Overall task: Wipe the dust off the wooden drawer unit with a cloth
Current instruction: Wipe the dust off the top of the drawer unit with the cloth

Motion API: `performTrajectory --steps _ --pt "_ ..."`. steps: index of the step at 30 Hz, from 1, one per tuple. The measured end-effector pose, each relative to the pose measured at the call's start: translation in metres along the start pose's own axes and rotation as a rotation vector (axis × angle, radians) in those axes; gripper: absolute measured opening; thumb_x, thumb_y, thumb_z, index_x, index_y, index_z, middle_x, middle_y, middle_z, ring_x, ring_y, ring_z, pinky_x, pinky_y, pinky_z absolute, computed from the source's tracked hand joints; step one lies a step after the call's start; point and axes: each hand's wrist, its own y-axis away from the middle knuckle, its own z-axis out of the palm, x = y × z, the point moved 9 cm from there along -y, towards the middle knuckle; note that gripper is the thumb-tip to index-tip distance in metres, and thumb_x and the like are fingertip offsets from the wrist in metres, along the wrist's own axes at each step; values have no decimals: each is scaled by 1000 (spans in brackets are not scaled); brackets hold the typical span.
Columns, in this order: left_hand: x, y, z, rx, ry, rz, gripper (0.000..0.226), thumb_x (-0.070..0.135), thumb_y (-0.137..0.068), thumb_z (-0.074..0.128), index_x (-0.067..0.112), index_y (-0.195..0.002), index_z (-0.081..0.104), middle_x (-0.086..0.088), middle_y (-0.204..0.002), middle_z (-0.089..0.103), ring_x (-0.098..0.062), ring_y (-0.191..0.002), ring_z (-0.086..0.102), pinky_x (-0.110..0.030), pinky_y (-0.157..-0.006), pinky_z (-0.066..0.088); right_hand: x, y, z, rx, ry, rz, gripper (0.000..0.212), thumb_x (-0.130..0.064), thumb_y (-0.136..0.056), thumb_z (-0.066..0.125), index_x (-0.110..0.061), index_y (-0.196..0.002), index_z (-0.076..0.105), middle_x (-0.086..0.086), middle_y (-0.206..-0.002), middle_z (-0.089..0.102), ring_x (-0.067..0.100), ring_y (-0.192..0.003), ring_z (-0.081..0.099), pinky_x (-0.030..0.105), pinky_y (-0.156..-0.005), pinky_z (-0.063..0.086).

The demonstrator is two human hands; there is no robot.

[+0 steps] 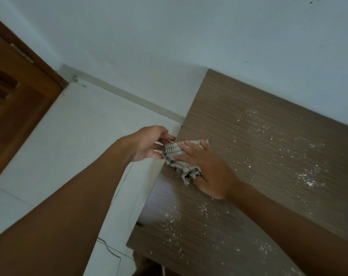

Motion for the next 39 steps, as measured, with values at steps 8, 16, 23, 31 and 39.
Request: performTrajectory --steps 8,16,23,31,39 --pt "8 7 6 122 -260 167 13 13 -91 67 9 -102 72 -4 -100 74 -15 -87 72 -29 -66 60 -32 75 29 -53 -119 17 49 -27 -88 54 -28 -136 46 -4 -148 47 10 -144 30 51 -119 22" --pt "11 13 8 148 -277 141 12 14 -90 69 9 -100 71 -9 -94 73 -21 -83 72 -36 -67 62 -6 68 -63 424 -435 427 20 -28 -93 41 -33 -87 60 -1 -66 61 19 -54 57 38 -42 45" --pt "0 17 5 160 -225 148 16 13 -89 70 8 -105 71 -6 -92 73 -15 -78 71 -28 -61 60 15 33 -18 278 -64 460 54 -8 -91 46 -20 -143 43 6 -155 34 17 -147 19 50 -121 15" --pt "-6 29 3 235 -231 211 13 10 -90 68 8 -102 72 -8 -95 73 -18 -80 71 -30 -63 60 -63 81 51 45 -3 72 54 -25 -84 52 -24 -137 44 5 -153 37 20 -148 22 48 -121 14" --pt "17 46 22 482 -866 561 51 30 -90 67 17 -138 54 -10 -142 50 -26 -129 49 -37 -103 42 -77 129 39 68 -281 226 46 -14 -84 49 -29 -126 55 -6 -144 51 9 -139 39 45 -113 36"
